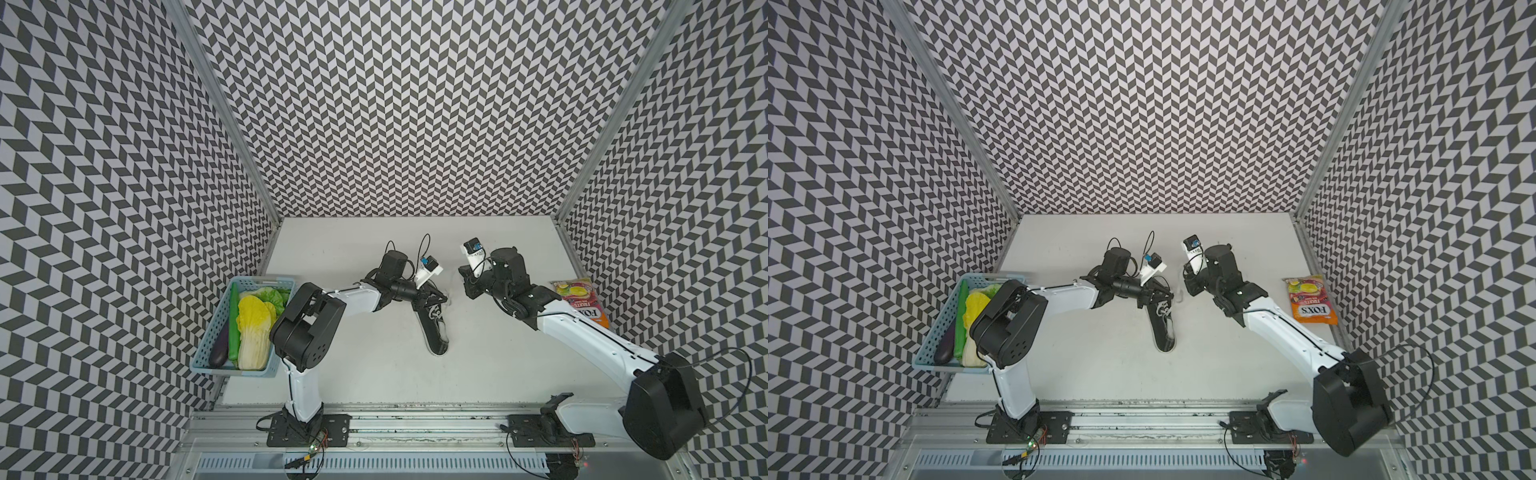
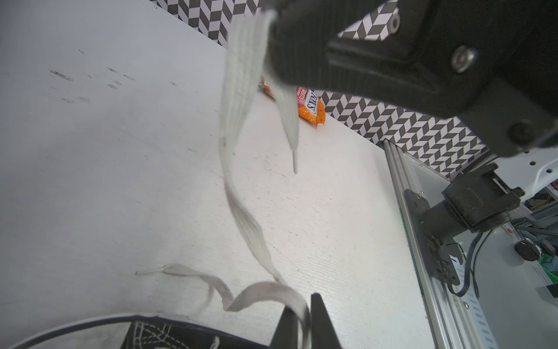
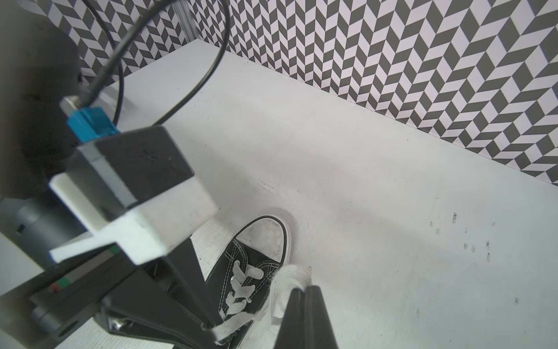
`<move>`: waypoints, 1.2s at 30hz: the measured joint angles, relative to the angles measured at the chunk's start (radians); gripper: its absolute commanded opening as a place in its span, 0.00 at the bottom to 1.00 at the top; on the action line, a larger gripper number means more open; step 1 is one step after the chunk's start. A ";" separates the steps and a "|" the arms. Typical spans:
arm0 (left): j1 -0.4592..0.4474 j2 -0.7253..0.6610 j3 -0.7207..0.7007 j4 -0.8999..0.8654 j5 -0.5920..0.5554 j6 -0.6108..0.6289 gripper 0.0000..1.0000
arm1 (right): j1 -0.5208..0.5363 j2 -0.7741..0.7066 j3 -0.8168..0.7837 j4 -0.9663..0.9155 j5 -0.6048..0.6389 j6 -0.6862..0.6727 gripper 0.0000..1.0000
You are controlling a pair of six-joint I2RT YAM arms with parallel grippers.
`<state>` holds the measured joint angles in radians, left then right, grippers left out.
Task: Tie the shoes
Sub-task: Cross the shoelace with the shoelace.
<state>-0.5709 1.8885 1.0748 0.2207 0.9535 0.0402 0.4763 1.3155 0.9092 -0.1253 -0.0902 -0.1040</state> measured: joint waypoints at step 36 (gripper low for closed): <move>-0.018 0.058 0.076 0.072 -0.059 -0.079 0.01 | -0.002 -0.058 -0.001 0.000 -0.099 0.026 0.00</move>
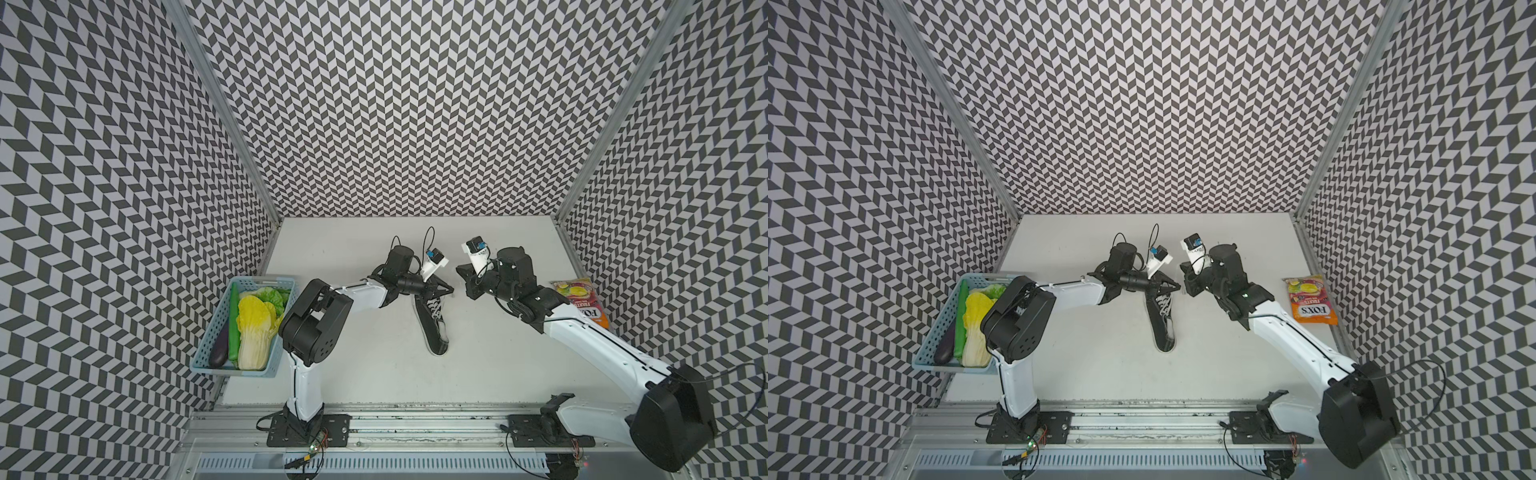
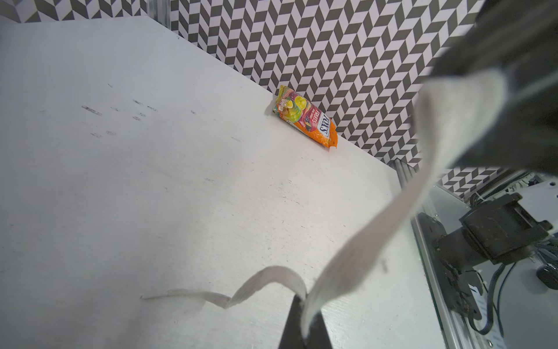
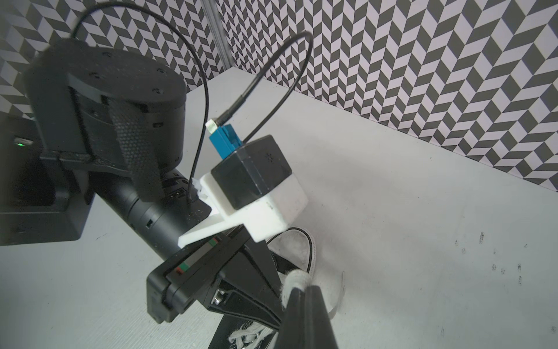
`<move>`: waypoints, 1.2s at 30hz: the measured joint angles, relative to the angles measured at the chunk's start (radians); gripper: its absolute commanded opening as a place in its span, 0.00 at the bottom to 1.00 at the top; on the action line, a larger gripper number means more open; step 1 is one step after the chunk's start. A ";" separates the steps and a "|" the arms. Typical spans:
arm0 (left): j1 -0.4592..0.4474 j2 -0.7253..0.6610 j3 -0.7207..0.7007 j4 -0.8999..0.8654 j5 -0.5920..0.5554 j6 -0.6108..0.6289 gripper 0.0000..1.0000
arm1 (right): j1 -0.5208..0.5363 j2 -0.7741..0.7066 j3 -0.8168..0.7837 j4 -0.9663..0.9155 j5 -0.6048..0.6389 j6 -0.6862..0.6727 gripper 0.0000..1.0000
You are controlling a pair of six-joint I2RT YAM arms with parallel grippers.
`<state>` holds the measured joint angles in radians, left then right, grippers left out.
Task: Tie the shoes
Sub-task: Cross the shoelace with the shoelace.
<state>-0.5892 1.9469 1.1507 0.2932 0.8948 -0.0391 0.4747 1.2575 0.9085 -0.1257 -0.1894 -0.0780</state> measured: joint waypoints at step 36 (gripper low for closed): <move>0.016 -0.270 -0.350 0.138 -0.139 -0.295 0.02 | -0.173 0.371 0.112 0.021 -0.292 0.029 0.85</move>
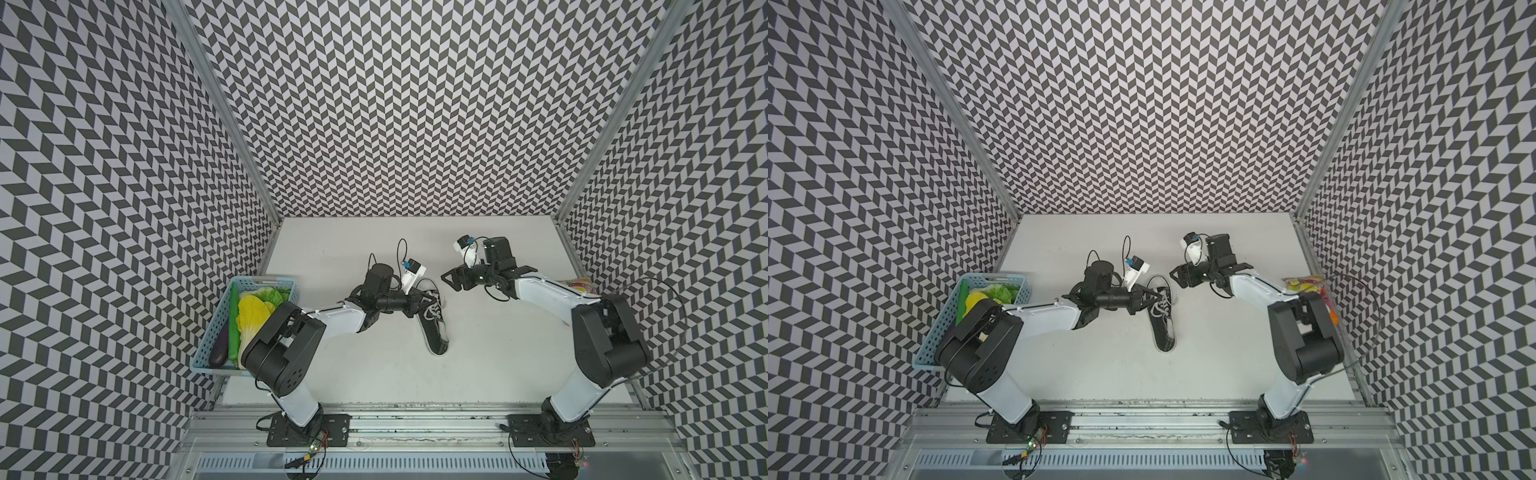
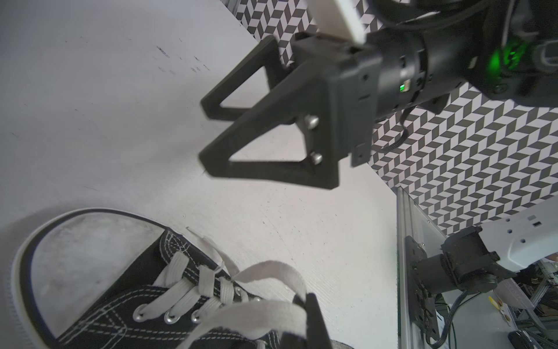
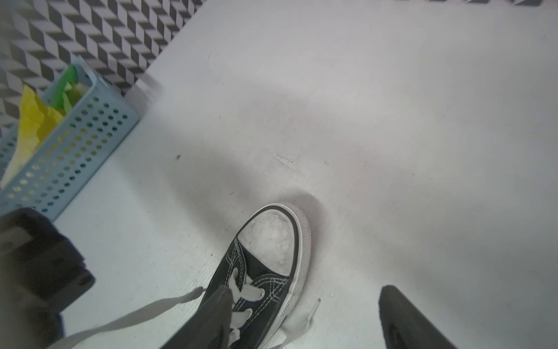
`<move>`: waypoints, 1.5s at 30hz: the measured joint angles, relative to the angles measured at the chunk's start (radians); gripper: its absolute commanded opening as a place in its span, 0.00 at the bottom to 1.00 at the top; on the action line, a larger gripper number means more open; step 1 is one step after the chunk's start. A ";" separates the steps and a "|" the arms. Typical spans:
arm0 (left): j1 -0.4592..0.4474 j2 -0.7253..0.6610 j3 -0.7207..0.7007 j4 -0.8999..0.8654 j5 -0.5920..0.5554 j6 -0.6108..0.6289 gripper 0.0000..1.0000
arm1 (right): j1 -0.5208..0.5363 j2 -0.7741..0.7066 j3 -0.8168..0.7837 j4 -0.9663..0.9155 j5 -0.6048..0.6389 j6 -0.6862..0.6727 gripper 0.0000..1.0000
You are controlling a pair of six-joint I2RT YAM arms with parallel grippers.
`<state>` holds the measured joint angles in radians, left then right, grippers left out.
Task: Tie the shoes
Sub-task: Cross the shoelace with the shoelace.
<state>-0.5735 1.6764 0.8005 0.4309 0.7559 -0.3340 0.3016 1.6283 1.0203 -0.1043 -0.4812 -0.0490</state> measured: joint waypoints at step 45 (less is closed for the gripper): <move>0.000 0.071 0.165 -0.273 0.134 0.072 0.03 | 0.213 -0.038 -0.237 0.219 -0.304 -0.718 0.67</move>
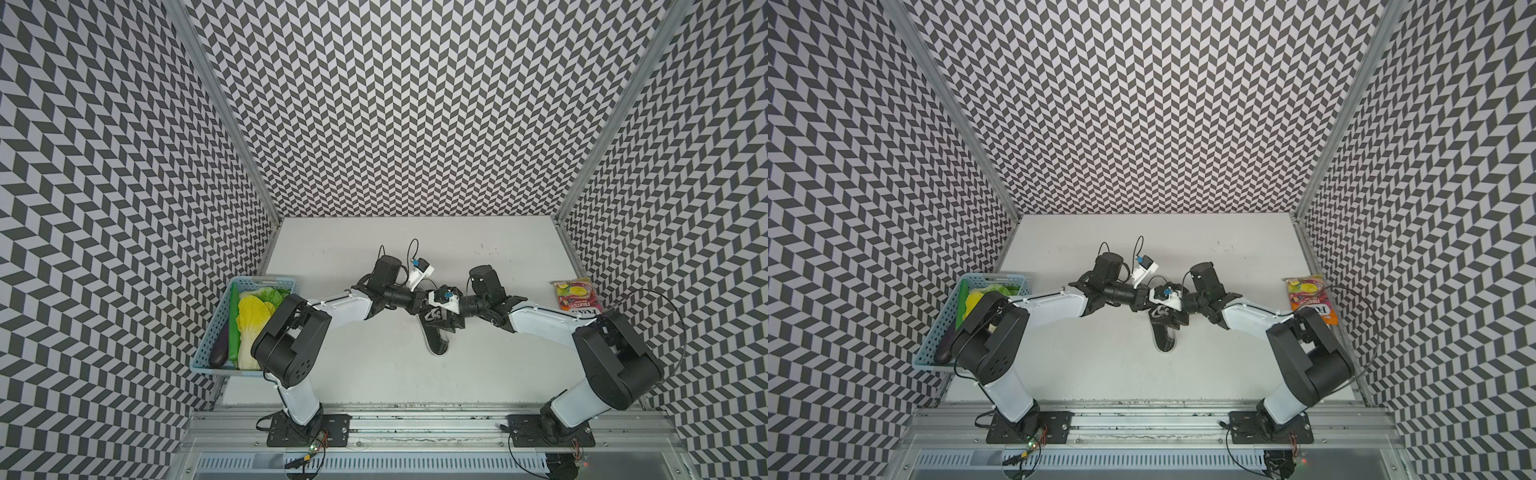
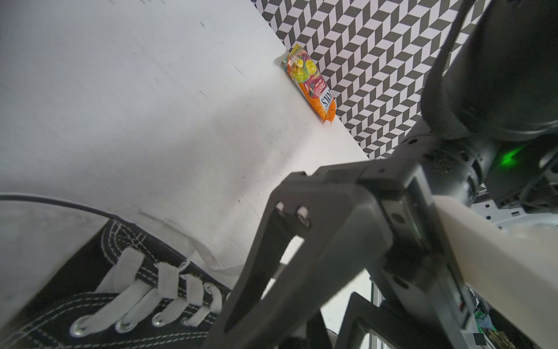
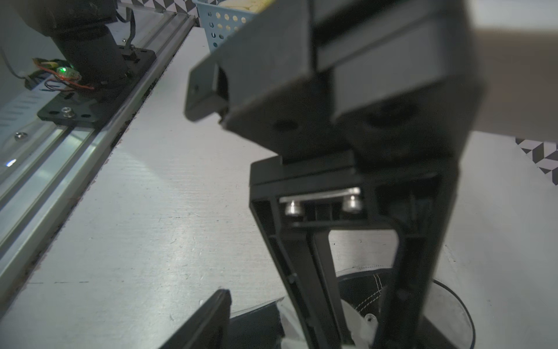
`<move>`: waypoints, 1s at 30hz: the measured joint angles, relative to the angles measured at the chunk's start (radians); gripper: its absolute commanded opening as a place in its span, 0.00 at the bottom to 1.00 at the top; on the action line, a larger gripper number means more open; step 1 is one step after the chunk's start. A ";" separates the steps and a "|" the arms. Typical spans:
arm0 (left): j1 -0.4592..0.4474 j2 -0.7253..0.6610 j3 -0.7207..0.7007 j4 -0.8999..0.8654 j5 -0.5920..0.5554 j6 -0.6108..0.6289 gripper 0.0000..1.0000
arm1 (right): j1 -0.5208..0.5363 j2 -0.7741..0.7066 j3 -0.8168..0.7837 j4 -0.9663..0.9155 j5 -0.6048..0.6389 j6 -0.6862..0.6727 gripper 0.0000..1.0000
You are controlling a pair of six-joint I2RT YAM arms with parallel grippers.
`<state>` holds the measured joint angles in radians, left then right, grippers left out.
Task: Tie the shoes
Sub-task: Cross the shoelace with the shoelace.
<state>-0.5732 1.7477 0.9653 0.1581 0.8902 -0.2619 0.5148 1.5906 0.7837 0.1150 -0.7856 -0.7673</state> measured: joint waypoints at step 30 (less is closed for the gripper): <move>0.028 0.000 0.002 -0.011 0.033 -0.016 0.05 | -0.001 0.021 0.079 -0.122 0.103 -0.085 0.30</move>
<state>-0.5453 1.7477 0.9676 0.1474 0.9234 -0.2775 0.5140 1.6115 0.8623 -0.0071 -0.6830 -0.8520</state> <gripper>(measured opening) 0.057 0.353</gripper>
